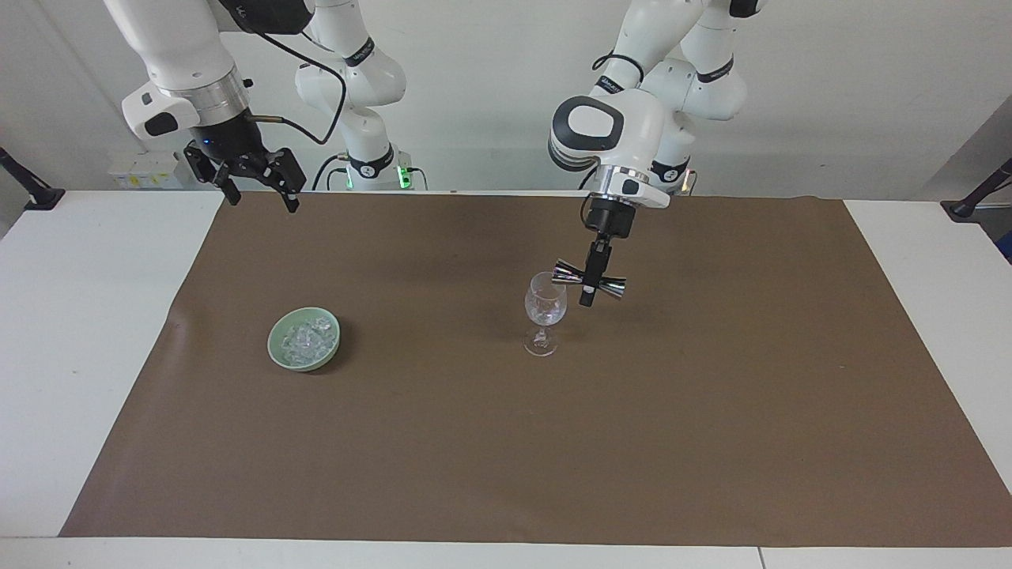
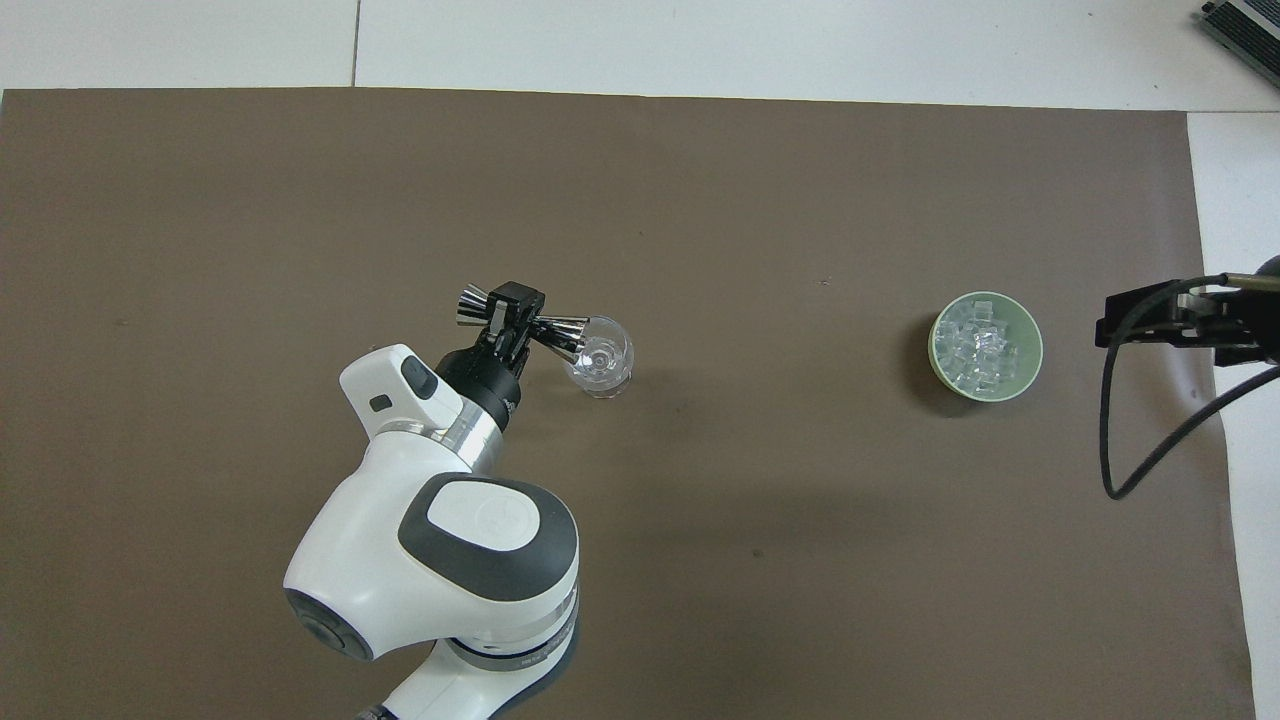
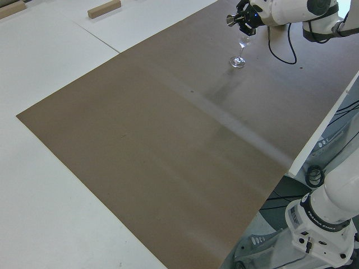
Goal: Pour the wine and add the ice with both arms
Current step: 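Withdraw the left gripper with the jigger while the right gripper reaches the cup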
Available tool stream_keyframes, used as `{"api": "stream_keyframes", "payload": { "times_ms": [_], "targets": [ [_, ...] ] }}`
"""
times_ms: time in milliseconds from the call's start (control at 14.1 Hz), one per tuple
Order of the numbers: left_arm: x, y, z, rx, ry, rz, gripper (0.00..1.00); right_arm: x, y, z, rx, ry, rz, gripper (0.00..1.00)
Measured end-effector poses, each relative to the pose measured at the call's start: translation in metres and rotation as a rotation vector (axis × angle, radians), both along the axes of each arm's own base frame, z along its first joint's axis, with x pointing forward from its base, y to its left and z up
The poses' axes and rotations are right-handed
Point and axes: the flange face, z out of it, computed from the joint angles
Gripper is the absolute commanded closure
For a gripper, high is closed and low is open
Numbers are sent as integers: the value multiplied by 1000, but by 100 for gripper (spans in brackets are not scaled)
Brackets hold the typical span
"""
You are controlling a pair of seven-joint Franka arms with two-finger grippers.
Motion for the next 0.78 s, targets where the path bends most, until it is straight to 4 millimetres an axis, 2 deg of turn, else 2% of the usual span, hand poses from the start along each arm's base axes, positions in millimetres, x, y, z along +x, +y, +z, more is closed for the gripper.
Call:
{"api": "stream_keyframes", "payload": {
  "times_ms": [212,425,638,779],
  "targets": [
    [8,12,-2,-30,16,40,100,0,0,0,0,-1,0,0],
    [27,40,-5,-115,44,91,100,0,1,0,0,-1,1,0],
    [52,88,-5,-226,53,141,100,1,1,-1,-1,-11,46,0],
    [63,130,-11,-294,58,171,100,4,1,-11,-5,-43,141,0]
  ]
}}
